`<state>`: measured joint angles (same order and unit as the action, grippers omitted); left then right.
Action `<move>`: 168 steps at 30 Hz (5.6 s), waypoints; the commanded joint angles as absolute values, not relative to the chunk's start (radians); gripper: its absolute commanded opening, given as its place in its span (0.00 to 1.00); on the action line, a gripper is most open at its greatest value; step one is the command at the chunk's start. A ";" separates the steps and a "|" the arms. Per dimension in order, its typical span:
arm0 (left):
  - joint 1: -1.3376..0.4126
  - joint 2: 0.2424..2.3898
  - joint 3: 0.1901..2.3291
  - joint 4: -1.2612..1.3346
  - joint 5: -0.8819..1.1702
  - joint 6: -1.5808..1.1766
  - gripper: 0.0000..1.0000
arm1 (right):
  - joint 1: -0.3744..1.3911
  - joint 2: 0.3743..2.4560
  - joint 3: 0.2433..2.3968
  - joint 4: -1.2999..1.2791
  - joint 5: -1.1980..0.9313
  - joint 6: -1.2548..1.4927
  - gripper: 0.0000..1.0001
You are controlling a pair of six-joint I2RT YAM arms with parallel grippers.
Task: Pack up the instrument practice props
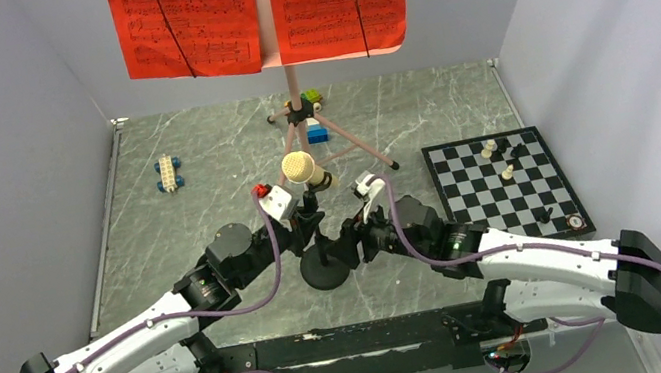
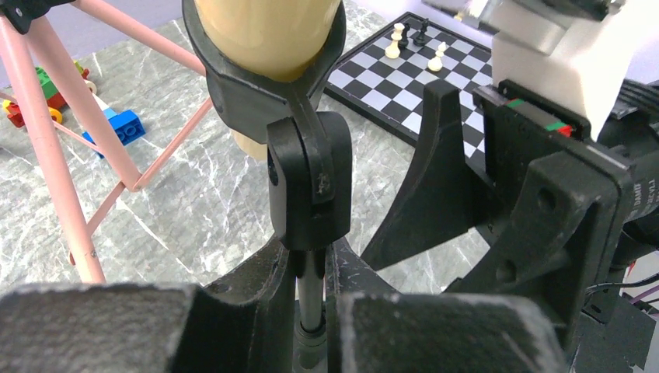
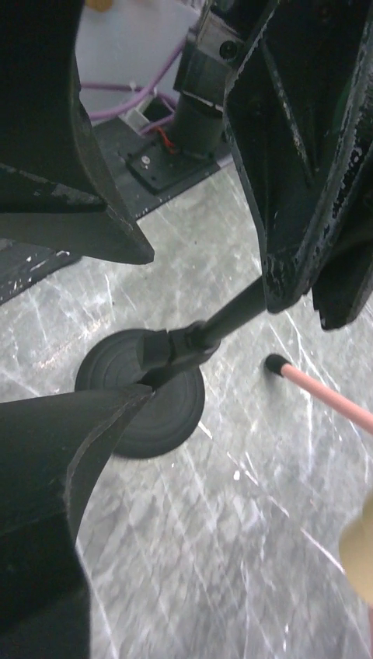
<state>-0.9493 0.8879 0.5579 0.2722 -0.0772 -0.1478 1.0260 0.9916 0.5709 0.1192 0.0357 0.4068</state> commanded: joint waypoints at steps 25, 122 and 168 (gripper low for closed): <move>-0.963 0.915 0.568 0.166 -0.081 -0.206 0.00 | 1.049 1.170 0.655 0.182 0.199 0.099 0.17; -1.035 0.925 0.464 0.304 -0.190 -0.158 0.00 | 0.708 1.283 0.565 0.419 -0.529 0.676 0.00; -1.049 0.912 0.452 0.314 -0.193 -0.156 0.00 | 0.672 1.353 0.544 0.550 -0.710 0.874 0.00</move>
